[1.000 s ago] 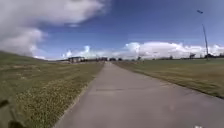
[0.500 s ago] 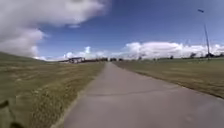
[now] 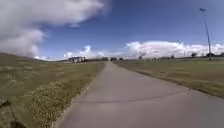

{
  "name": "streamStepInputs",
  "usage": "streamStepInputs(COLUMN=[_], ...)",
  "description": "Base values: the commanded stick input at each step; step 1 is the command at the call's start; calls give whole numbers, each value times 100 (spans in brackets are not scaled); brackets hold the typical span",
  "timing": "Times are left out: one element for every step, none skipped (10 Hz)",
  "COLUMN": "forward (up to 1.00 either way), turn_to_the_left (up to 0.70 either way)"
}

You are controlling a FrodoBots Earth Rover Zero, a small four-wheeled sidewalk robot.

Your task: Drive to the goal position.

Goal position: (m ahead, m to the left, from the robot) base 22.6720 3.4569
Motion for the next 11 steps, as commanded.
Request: streamStepInputs(forward=[70, 70, 70, 70, 70, 70, 70, 70, 70, 70, 70], turn_to_the_left=[0, 0, 0, 0, 0, 0, 0, 0, 0, 0, 0])
